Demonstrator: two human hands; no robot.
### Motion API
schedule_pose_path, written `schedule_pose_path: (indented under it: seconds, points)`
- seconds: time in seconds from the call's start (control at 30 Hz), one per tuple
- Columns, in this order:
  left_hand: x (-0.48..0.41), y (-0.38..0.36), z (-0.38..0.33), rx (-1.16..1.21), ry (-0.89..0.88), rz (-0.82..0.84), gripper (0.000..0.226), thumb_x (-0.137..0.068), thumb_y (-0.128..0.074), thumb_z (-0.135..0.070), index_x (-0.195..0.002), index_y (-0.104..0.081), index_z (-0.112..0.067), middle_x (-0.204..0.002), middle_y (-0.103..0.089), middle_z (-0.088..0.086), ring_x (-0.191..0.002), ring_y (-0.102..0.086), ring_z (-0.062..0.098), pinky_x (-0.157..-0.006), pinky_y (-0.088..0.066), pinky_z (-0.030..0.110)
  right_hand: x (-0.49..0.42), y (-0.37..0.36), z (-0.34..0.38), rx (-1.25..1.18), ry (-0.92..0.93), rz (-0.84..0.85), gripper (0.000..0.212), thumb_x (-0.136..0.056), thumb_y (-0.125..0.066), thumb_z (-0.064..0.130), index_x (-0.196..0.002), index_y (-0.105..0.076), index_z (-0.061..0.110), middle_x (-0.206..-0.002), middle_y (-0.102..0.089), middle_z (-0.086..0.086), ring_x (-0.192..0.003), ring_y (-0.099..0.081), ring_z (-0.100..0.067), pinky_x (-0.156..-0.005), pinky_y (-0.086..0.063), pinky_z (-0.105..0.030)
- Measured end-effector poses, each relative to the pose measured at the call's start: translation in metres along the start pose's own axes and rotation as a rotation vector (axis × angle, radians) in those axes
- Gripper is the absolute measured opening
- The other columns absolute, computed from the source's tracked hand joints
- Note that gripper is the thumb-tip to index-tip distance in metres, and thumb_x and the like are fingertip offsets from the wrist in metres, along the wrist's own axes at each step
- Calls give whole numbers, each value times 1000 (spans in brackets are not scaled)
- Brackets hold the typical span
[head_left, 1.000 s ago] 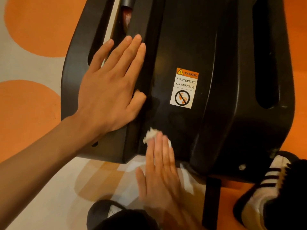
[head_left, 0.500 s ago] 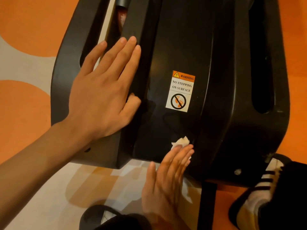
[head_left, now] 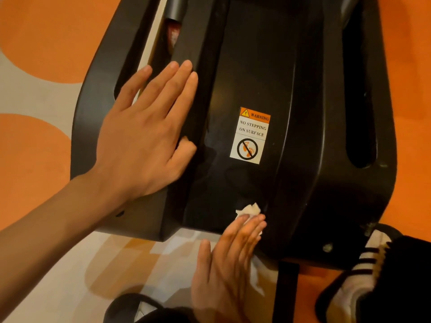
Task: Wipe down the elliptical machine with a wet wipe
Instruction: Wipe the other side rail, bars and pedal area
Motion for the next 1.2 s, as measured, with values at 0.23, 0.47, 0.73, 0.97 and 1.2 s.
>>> schedule_pose_path:
  seconds: [0.23, 0.47, 0.73, 0.97, 1.2]
  points:
    - [2, 0, 0, -3, -4, 11, 78, -96, -23, -40, -164, -19, -3, -171, -18, 17, -160, -16, 27, -129, -12, 49, -60, 49, 11, 60, 167, 25, 86, -102, 2, 60, -160, 3, -3, -167, 11, -29, -157, 11, -37, -128, 4, -48]
    - [2, -2, 0, 8, -14, -33, 77, -97, -23, -40, -163, -21, -1, -170, -21, 18, -159, -18, 28, -130, -10, 48, 12, 54, -59, 307, 411, 287, 101, -93, -33, 79, -155, -36, 0, -166, -23, -19, -153, -26, -35, -128, -5, -37]
    - [7, -3, 3, 14, -26, -54, 78, -97, -26, -42, -162, -22, 0, -170, -23, 19, -159, -20, 30, -130, -8, 46, -52, 94, -44, 730, 604, 279, 109, -92, -7, 79, -152, -8, -12, -161, -5, -37, -155, 0, -47, -126, 4, -56]
    - [7, -3, 3, 34, -35, -70, 79, -97, -25, -44, -162, -24, 0, -169, -24, 19, -158, -21, 30, -130, -8, 45, -38, 115, -96, 711, 927, 365, 101, -88, -37, 73, -142, -45, -12, -151, -40, -33, -146, -34, -45, -124, -7, -49]
    - [7, -3, 4, 27, -28, -71, 79, -96, -27, -44, -162, -26, 0, -169, -26, 19, -158, -23, 30, -129, -9, 45, -35, 92, -72, 596, 748, 248, 97, -99, -22, 74, -152, -34, -7, -162, -29, -26, -153, -23, -39, -123, -15, -49]
Point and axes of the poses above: each hand's wrist, its own x-axis away from the middle knuckle, its own y-axis out of the back of the hand, z = x × y, the point moved 1 cm from there along -x, towards the middle knuckle
